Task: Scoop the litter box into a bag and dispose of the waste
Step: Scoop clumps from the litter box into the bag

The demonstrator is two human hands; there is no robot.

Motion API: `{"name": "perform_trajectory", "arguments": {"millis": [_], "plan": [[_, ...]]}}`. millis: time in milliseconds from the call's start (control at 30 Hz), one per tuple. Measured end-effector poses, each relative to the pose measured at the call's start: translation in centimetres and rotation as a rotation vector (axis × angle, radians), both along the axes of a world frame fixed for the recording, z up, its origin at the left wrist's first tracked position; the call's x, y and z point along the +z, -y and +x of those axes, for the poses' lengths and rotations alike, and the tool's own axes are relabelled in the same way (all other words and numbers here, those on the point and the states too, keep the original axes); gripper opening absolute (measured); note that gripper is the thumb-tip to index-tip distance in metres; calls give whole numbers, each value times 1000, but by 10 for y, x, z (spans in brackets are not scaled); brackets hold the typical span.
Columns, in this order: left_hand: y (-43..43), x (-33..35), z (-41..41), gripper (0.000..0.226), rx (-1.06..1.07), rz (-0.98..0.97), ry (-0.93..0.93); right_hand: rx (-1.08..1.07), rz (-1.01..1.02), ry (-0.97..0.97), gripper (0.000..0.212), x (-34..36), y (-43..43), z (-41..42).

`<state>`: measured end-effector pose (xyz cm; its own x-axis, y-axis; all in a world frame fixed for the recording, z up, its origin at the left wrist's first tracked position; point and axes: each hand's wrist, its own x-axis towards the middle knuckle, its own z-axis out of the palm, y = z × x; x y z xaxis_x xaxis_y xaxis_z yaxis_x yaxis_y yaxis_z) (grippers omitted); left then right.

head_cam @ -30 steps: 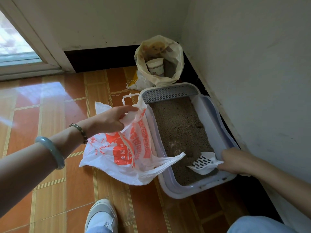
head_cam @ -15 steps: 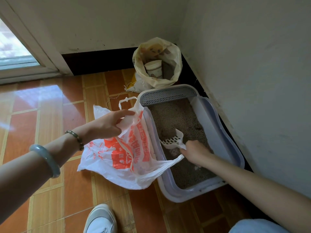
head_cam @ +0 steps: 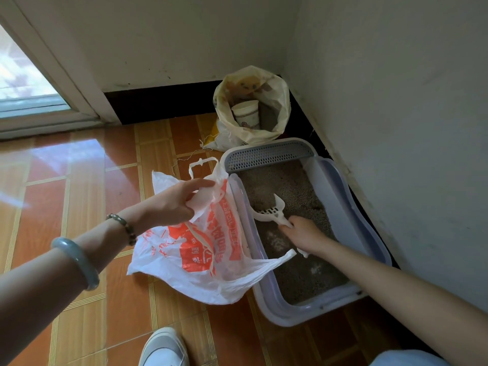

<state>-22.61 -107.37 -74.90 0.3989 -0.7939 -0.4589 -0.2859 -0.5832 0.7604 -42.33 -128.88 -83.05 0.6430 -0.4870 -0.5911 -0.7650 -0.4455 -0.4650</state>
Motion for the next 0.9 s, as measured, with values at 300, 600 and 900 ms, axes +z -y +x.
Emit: {"name": "perform_trajectory", "arguments": {"millis": [300, 600, 900], "plan": [[7, 8, -4, 72, 15, -5, -21, 209, -203, 80, 23, 44, 11, -47], [12, 11, -7, 72, 8, 16, -3, 184, -232, 132, 21, 52, 15, -56], [9, 9, -8, 72, -2, 24, 9, 155, -267, 175, 26, 54, 23, -58]]}}
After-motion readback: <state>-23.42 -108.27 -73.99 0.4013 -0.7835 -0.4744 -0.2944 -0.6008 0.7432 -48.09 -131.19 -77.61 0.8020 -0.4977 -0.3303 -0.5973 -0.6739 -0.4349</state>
